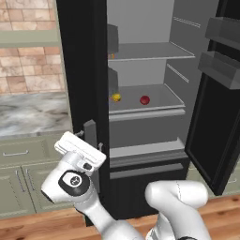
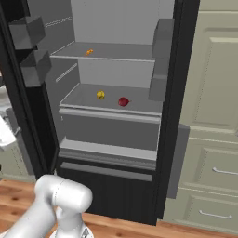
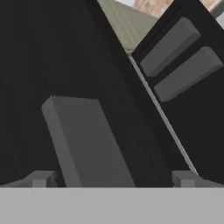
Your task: Open the fridge, remove the pear, lemon, and shrimp, and place them on any counter.
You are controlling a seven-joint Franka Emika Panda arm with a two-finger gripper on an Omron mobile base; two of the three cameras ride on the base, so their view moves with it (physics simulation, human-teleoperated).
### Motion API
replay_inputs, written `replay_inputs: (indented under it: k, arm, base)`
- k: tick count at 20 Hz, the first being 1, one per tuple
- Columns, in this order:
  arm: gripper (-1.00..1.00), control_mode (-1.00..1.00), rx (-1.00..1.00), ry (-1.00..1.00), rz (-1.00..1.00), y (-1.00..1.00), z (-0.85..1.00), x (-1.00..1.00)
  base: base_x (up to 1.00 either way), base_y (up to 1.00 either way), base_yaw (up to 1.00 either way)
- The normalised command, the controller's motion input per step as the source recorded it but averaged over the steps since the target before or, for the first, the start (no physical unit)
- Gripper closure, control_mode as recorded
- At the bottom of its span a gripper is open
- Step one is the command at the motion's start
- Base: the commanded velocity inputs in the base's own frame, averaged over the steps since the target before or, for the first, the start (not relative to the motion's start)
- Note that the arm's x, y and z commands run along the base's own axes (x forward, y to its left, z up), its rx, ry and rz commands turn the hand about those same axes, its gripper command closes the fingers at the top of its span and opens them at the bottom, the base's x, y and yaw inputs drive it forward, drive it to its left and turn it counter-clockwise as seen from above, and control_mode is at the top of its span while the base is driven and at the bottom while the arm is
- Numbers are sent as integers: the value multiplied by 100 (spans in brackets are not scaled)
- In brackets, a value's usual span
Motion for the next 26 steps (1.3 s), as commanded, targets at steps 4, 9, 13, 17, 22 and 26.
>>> replay_inputs:
  k: [4,9,13,17,22,26]
  arm:
    - [-100,-100,2,-12,26,88,42,44]
    - [-100,-100,3,0,0,84,69,2]
    - [-100,-100,0,0,5,67,68,-85]
    - [-100,-100,0,0,13,56,63,-100]
    - [-100,-100,6,13,16,11,38,-82]
    - [-100,-100,32,27,28,-90,7,3]
  base:
    - [0,0,0]
    - [0,0,0]
    - [0,0,0]
    - [0,0,0]
    - [0,0,0]
    - [0,0,0]
